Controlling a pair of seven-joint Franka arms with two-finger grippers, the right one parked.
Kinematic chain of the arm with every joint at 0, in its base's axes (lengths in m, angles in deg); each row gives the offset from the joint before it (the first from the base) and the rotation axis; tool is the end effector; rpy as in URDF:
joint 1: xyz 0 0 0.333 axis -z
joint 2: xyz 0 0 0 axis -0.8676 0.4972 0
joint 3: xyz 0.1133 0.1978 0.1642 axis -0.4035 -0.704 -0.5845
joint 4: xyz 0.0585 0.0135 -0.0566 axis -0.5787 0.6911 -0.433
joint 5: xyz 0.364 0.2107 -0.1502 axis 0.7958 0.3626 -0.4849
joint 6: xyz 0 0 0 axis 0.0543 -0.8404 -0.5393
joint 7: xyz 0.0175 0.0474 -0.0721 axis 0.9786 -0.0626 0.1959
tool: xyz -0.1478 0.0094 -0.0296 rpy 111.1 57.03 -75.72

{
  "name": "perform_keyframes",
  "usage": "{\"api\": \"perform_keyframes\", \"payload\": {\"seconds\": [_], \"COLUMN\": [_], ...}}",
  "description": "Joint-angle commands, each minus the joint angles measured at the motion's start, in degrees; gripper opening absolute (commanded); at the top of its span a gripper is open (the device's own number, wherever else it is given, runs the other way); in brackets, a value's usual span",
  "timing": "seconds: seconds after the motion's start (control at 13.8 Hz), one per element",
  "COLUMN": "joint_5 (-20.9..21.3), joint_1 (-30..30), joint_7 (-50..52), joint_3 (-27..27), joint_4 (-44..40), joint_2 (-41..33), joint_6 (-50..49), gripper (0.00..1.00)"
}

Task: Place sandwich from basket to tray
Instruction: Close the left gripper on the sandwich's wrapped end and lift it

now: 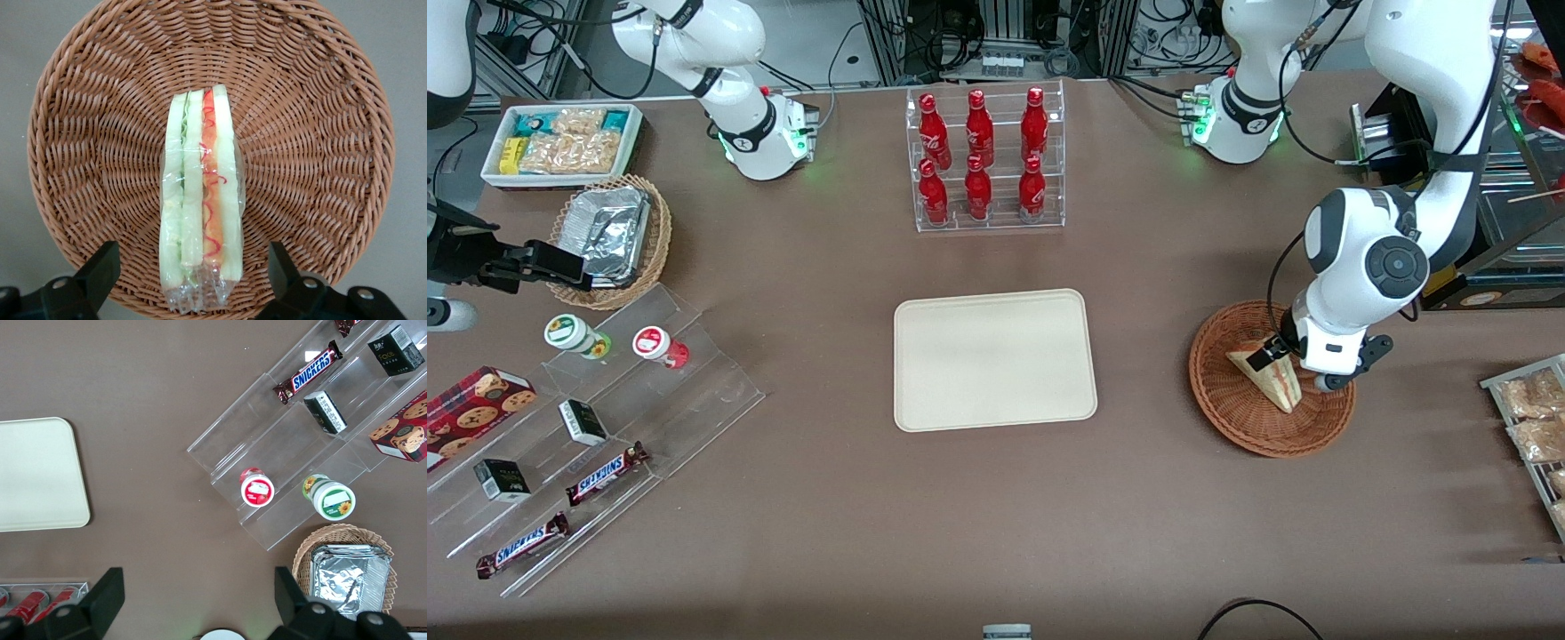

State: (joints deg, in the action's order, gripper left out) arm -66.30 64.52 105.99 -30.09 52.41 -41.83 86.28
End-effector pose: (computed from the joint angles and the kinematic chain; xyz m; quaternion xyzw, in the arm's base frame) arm 0.5737 -0.0650 0.1649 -0.9561 -0.2918 0.0210 0.0145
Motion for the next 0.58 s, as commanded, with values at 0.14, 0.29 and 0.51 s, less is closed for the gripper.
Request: {"api": "perform_keyframes", "payload": {"seconds": [0.14,0.29,0.51], "joint_5": [0.4,0.4,0.4], "joint_1": [0.59,0.59,0.59], "joint_7": [2.85,2.85,2.85], "joint_3": [-0.13,-0.13,-0.13], "joint_4": [1.1,1.1,1.36], "joint_2": [0.25,0.34,0.34], "joint_6": [2.13,2.39,2.48], "gripper": [0.43,0.26,0.0]}}
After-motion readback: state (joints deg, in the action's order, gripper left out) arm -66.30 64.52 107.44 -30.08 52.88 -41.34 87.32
